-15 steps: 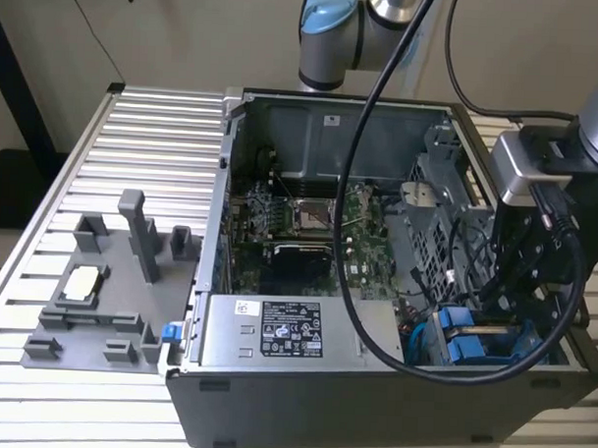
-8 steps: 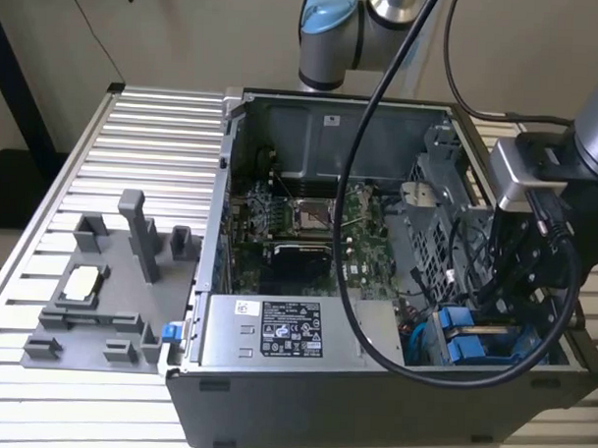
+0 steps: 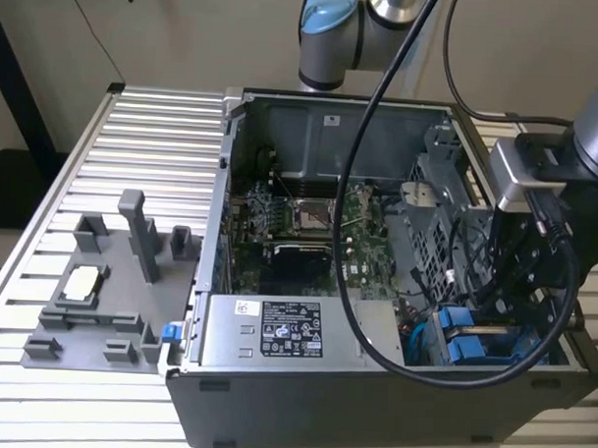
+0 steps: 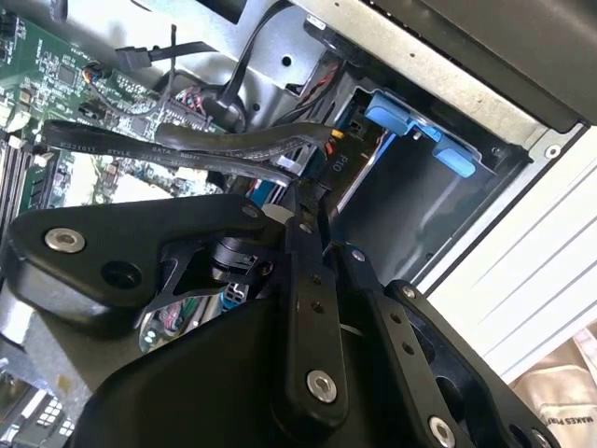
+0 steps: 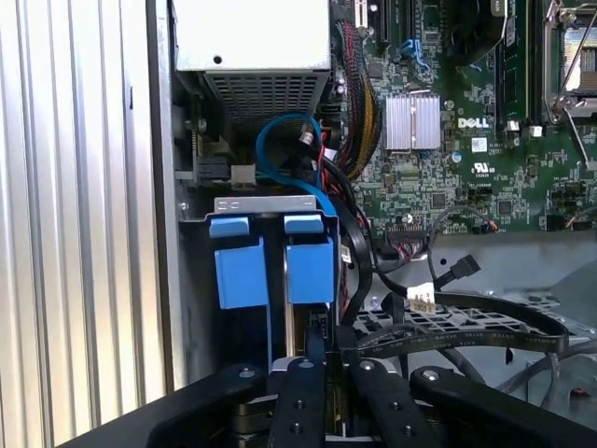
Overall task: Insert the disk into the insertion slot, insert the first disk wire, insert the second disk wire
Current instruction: 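Insert the second disk wire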
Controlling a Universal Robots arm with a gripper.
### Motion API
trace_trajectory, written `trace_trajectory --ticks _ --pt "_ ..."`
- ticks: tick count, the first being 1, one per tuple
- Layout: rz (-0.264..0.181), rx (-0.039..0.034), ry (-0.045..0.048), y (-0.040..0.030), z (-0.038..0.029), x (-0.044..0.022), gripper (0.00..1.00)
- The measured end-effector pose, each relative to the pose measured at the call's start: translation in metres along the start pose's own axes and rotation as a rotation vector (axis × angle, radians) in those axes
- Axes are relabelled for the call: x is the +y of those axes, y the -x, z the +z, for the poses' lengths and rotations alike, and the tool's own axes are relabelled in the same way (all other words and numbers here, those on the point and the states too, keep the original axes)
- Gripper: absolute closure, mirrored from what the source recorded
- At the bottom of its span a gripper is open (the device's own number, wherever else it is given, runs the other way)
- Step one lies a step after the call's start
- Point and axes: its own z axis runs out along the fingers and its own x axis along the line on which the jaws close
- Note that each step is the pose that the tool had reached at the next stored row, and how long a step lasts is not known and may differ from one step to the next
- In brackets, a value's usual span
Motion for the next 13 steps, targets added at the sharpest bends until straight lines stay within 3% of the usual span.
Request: trace_trajectory --ticks 6,13 --pt "0.0 -0.0002 0.0 -0.0002 -0.0009 0.0 0.76" --pt "0.002 -0.0003 -0.0001 0.0005 -0.0164 0.0003 0.76"
